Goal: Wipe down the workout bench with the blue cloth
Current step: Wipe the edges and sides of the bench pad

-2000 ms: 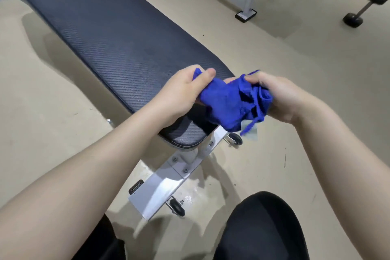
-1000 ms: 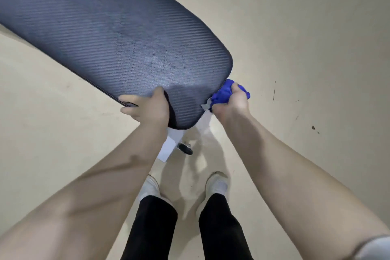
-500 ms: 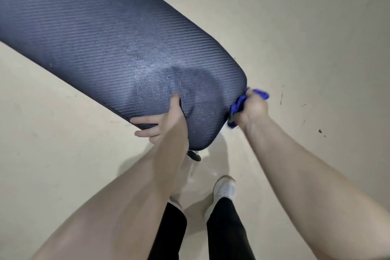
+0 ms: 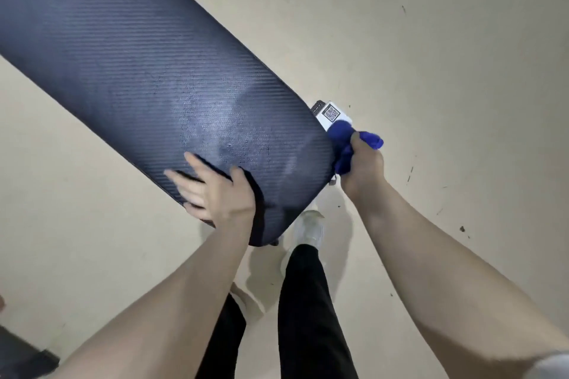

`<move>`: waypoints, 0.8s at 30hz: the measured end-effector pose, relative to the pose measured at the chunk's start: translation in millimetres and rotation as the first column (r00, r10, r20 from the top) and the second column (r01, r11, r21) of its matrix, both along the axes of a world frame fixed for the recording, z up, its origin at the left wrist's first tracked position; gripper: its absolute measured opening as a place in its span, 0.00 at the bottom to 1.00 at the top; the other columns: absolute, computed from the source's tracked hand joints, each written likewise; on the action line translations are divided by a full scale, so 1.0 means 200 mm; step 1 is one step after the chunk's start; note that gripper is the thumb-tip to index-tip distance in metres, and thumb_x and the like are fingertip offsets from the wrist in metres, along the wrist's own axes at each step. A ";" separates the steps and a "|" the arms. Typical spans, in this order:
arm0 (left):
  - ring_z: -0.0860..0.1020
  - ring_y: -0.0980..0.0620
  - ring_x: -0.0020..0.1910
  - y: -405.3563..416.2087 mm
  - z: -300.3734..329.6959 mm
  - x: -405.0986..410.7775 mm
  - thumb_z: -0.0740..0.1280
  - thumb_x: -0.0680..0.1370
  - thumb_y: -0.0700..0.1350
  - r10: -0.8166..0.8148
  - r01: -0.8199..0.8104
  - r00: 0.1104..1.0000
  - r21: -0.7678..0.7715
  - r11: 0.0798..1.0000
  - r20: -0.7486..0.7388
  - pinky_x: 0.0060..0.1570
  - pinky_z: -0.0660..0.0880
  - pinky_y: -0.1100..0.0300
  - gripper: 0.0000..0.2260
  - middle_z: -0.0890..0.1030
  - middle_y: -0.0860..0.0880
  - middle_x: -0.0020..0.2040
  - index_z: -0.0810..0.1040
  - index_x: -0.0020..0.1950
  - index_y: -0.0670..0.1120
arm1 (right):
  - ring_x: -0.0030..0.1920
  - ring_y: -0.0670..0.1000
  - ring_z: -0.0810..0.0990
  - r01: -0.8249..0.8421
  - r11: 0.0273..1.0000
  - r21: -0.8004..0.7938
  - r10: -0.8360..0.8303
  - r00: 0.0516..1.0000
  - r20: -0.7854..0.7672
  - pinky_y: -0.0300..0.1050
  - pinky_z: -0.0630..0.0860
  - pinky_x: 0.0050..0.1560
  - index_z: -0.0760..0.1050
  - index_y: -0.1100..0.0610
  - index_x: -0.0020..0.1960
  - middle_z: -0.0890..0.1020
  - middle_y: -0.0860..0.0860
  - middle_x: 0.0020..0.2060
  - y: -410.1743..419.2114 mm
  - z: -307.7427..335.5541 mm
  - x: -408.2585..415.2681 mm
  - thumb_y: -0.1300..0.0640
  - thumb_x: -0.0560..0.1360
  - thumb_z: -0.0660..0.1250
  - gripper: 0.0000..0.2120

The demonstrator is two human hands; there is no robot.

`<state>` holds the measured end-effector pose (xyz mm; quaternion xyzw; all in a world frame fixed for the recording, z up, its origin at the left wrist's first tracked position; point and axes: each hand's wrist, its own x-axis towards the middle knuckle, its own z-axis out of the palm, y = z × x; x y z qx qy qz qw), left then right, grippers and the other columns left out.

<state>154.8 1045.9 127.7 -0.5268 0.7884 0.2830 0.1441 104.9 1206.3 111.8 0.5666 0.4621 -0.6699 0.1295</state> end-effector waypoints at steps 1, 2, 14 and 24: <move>0.47 0.44 0.77 0.03 0.03 -0.02 0.64 0.75 0.47 -0.182 0.181 0.981 -0.016 0.983 -0.063 0.73 0.43 0.44 0.35 0.41 0.44 0.79 0.50 0.78 0.47 | 0.17 0.46 0.66 -0.147 0.989 0.019 0.147 0.989 -0.029 0.36 0.62 0.23 0.67 0.55 0.35 0.70 0.45 0.17 0.01 0.00 -0.05 0.59 0.79 0.58 0.13; 0.47 0.45 0.77 0.06 0.07 -0.05 0.65 0.75 0.45 -0.342 0.343 0.930 -0.017 0.939 -0.135 0.73 0.44 0.44 0.35 0.42 0.44 0.79 0.52 0.78 0.46 | 0.20 0.47 0.66 -0.288 0.957 0.028 0.289 0.955 -0.063 0.37 0.62 0.25 0.70 0.56 0.39 0.71 0.46 0.18 0.01 0.02 -0.10 0.58 0.79 0.59 0.10; 0.45 0.54 0.78 0.31 0.03 -0.64 0.65 0.73 0.54 -0.971 0.939 -0.230 0.248 -0.240 -0.065 0.72 0.33 0.43 0.36 0.51 0.54 0.79 0.53 0.78 0.53 | 0.50 0.55 0.75 -0.906 0.301 0.297 0.941 0.333 0.063 0.59 0.74 0.58 0.63 0.52 0.70 0.78 0.58 0.56 0.20 -0.07 -0.01 0.65 0.73 0.59 0.26; 0.77 0.51 0.43 0.05 -0.08 -1.19 0.70 0.72 0.48 -0.921 0.786 -0.378 0.495 -0.371 -0.090 0.42 0.71 0.62 0.07 0.77 0.56 0.39 0.74 0.44 0.60 | 0.41 0.57 0.78 -0.587 0.807 0.069 0.577 0.758 -0.304 0.48 0.74 0.45 0.75 0.65 0.55 0.80 0.63 0.43 0.00 -0.01 -0.30 0.75 0.72 0.58 0.16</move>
